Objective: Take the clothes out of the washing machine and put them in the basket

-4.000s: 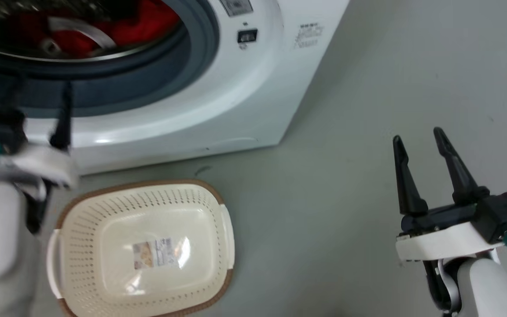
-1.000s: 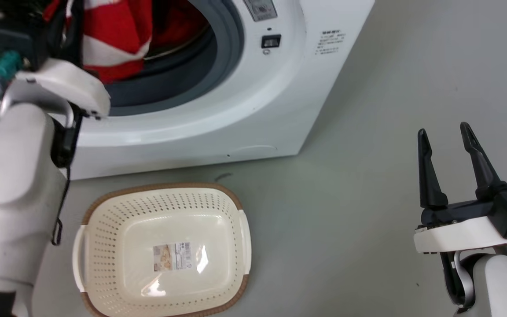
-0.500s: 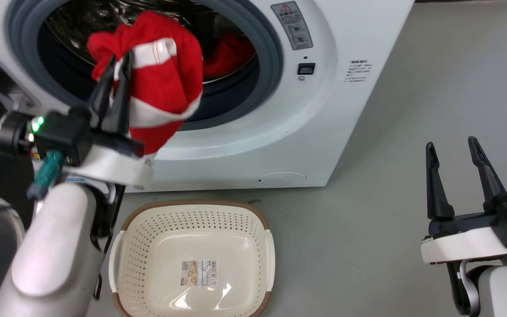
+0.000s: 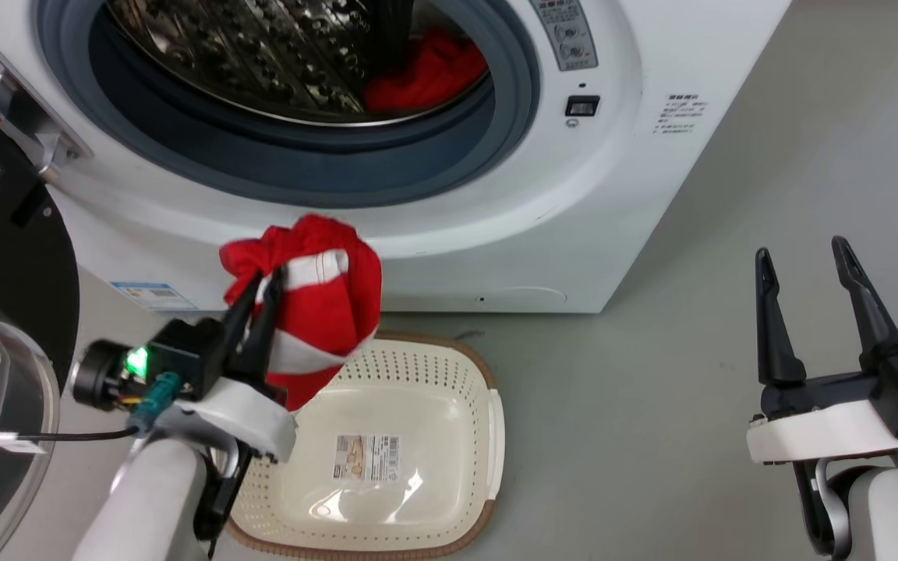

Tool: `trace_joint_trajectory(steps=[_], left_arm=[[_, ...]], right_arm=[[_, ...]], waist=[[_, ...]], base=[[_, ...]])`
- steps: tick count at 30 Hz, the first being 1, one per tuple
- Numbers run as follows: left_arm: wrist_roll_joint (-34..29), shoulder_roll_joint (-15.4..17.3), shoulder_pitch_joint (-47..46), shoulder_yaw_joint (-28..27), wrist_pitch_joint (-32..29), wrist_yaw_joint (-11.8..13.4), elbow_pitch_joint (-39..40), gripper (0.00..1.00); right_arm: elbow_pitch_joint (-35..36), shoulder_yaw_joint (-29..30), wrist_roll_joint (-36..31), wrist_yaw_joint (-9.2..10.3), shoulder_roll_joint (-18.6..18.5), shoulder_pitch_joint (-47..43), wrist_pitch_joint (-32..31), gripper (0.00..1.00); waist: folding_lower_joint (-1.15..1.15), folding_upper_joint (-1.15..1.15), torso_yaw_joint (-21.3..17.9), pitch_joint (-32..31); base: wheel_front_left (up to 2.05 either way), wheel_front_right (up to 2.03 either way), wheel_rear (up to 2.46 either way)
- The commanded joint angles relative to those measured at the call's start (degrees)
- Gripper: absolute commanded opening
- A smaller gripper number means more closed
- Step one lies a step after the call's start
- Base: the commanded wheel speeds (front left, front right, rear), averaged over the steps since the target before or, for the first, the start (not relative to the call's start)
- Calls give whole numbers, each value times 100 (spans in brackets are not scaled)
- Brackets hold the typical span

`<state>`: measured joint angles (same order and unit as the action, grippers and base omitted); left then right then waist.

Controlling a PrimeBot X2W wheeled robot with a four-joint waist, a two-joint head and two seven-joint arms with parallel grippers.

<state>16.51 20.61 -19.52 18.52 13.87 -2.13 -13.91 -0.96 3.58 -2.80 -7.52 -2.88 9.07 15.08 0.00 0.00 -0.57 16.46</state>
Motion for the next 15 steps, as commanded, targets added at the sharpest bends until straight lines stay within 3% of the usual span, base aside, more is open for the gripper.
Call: trace_joint_trajectory(steps=[1,15], left_arm=[[-2,-42,30,38,28,-33,-156,0],[-113,-353,-886,372,141,-388,-2676,0]], right_arm=[[35,-1,-41,6,1,87,14,100],[371,-1,-302,6,1,623,13,100]], waist=[[0,0,18,129],[0,0,-90,1427]], base=[[0,0,0],[0,0,0]])
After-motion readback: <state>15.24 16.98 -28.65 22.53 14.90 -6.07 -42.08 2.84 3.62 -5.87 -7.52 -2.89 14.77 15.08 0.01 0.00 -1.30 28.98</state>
